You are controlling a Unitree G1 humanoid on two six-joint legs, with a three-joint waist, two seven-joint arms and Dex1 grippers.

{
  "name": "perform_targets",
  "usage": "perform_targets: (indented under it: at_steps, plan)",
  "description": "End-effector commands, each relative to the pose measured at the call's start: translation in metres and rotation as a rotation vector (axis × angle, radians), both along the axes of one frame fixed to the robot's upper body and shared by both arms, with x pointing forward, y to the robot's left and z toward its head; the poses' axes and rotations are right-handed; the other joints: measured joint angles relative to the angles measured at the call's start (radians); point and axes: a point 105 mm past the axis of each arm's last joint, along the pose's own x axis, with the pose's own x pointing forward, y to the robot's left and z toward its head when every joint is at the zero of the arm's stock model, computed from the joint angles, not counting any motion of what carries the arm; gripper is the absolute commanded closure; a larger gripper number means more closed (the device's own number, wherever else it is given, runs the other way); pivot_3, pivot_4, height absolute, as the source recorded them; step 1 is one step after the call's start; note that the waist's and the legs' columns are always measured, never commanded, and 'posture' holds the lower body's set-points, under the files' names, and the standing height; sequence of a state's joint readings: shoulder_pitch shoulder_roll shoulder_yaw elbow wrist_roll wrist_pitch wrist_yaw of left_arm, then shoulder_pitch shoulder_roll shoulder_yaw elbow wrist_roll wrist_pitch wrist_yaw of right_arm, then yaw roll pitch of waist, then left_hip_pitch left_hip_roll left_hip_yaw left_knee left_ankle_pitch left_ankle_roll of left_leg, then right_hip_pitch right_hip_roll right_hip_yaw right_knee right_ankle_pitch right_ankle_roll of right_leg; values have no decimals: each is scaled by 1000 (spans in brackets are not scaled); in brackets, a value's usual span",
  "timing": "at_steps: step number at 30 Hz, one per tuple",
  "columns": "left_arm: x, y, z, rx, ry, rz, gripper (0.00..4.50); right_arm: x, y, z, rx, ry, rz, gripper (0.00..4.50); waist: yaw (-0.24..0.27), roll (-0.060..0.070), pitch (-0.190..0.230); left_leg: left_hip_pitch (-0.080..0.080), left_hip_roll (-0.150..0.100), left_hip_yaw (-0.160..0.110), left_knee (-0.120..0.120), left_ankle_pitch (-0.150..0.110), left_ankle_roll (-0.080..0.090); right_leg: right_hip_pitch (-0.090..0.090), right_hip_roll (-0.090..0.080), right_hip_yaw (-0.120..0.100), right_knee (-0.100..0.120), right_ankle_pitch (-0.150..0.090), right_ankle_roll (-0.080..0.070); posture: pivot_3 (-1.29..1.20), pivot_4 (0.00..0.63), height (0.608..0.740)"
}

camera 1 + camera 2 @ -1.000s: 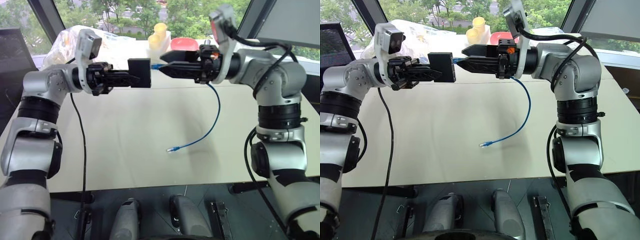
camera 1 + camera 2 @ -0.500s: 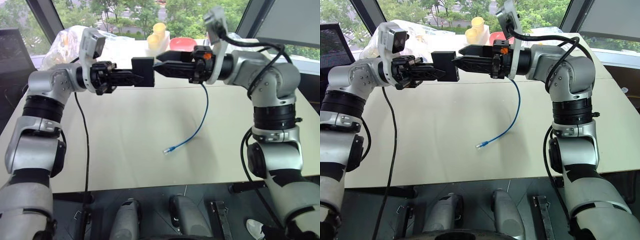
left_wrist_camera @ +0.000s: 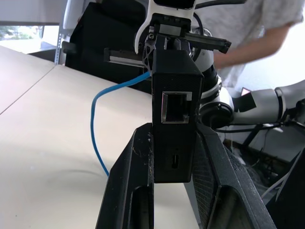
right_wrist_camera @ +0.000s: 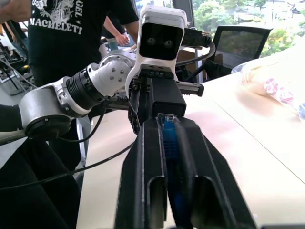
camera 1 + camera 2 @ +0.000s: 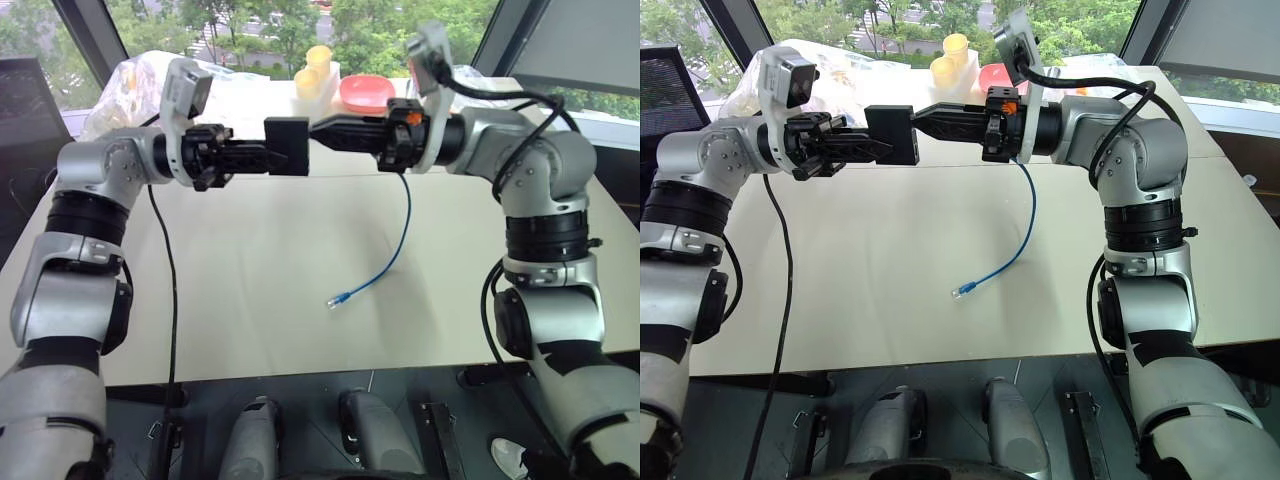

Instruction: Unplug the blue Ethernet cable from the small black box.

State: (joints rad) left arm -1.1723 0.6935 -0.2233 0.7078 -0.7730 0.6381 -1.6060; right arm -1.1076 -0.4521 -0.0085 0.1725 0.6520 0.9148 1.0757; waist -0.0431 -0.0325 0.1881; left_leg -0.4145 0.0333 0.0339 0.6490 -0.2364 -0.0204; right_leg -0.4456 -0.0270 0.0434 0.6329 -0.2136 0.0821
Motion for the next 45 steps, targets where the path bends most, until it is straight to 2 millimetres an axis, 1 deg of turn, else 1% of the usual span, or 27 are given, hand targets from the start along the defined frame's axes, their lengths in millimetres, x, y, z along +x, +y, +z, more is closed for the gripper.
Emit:
perform_targets:
  at_steps: [1,6,9,10,14,18,22,24,25,26,27,28,29,30,32,33,34,35,36,37,40,41,42,43,45]
  plan:
    - [-4,-2,17,-23,-66,-22,4007,-5,-1,3,-20,-50,5,4407,0,0,0,0,0,0,0,0,0,0,0,0,0,0,0,0,150,740]
    - [-3,-2,19,-28,-70,-17,4007,-6,0,-4,-59,-70,10,4407,0,0,0,0,0,0,0,0,0,0,0,0,0,0,0,0,150,740]
    - [-2,0,20,-30,-75,-8,4007,-4,-4,-8,-79,-72,-1,4407,0,0,0,0,0,0,0,0,0,0,0,0,0,0,0,0,150,740]
    - [-2,1,21,-30,-77,-4,4007,-3,-7,-9,-83,-68,-11,4407,0,0,0,0,0,0,0,0,0,0,0,0,0,0,0,0,150,740]
    - [-1,8,24,-31,-91,23,4007,6,-31,-8,-77,-33,-85,4407,0,0,0,0,0,0,0,0,0,0,0,0,0,0,0,0,150,740]
    - [0,14,28,-40,-103,46,4007,10,-51,-5,-53,0,-150,4407,1,0,0,-1,0,0,0,0,0,0,0,0,-1,0,0,0,150,740]
    - [0,15,28,-44,-103,51,4007,12,-60,-5,-43,2,-189,4407,0,0,0,-1,0,0,0,0,0,0,0,0,-1,0,0,0,150,740]
    - [1,15,26,-40,-101,52,4007,22,-62,-9,-52,-10,-254,4407,-1,0,0,-1,0,0,0,0,0,0,0,0,-1,0,0,0,150,740]
    - [3,14,22,-27,-104,59,4007,33,-63,-16,-77,-14,-311,4407,-1,0,0,-1,0,0,0,0,0,0,0,0,-1,0,0,0,150,740]
    - [7,12,16,0,-117,73,4007,47,-64,-29,-135,-17,-384,4407,0,0,0,-1,0,0,0,0,0,0,0,0,-1,0,0,0,150,740]
    - [10,9,11,21,-133,82,4007,60,-67,-45,-217,-29,-454,4407,0,0,0,0,0,0,0,0,0,0,0,0,-1,0,0,0,150,740]
    - [16,6,6,32,-150,109,4007,76,-74,-66,-324,-29,-553,4407,0,0,0,0,0,1,1,0,0,0,0,0,-1,0,0,0,150,740]
    - [21,2,2,39,-165,135,4007,89,-83,-82,-408,-31,-638,4407,0,0,0,0,0,1,1,0,0,0,0,0,-1,0,0,0,150,740]
    - [25,0,-2,48,-176,153,4007,98,-90,-93,-468,-28,-705,4407,0,0,0,0,0,1,2,0,0,0,0,0,-1,0,-1,0,150,740]
    - [28,-6,-13,57,-181,161,4007,108,-100,-109,-533,-27,-762,4407,1,0,0,-2,-1,1,3,0,0,0,0,1,-1,-1,-1,0,150,740]
    - [30,-9,-18,50,-180,174,4007,110,-102,-114,-545,-24,-773,4039,1,0,0,-4,-1,2,3,0,0,-2,0,1,-1,0,0,0,150,740]
    - [32,-12,-22,40,-173,185,4007,113,-104,-118,-550,-19,-782,3537,0,0,0,-10,-1,2,3,0,0,-8,-1,1,-1,0,0,0,150,740]
    - [34,-14,-26,33,-170,203,4007,114,-106,-120,-557,-20,-789,3211,0,0,0,-12,-1,2,3,0,0,-10,-1,1,-1,0,1,0,150,740]
    - [36,-15,-31,28,-168,223,4007,115,-108,-122,-565,-24,-795,2614,0,0,0,-16,-1,3,4,0,0,-16,-1,2,1,2,3,0,150,740]
    - [38,-17,-37,32,-170,242,4007,116,-110,-123,-569,-30,-803,2288,0,0,0,-16,-1,3,4,0,0,-16,-1,2,1,2,3,0,150,740]
    - [45,-20,-52,42,-183,316,4007,118,-114,-118,-566,-58,-818,917,-2,0,0,-16,-1,3,2,0,0,-16,-1,2,1,2,3,0,150,740]
    - [47,-20,-54,43,-187,334,4007,119,-115,-116,-563,-67,-819,251,-2,0,0,-15,-1,3,2,0,0,-16,-1,2,1,2,3,0,150,740]
    - [53,-20,-60,45,-192,386,4007,118,-115,-106,-549,-99,-821,46,-2,0,0,-15,-1,3,2,0,0,-16,-1,2,2,2,3,0,150,740]
    - [56,-21,-63,45,-196,420,4007,117,-115,-99,-538,-122,-822,46,0,0,0,-14,-1,3,2,0,0,-16,-1,2,2,2,3,0,150,740]
    - [65,-21,-73,44,-204,514,4007,112,-114,-78,-540,-236,-821,46,1,1,0,-14,-1,3,3,0,0,-16,-1,2,3,2,3,0,150,740]
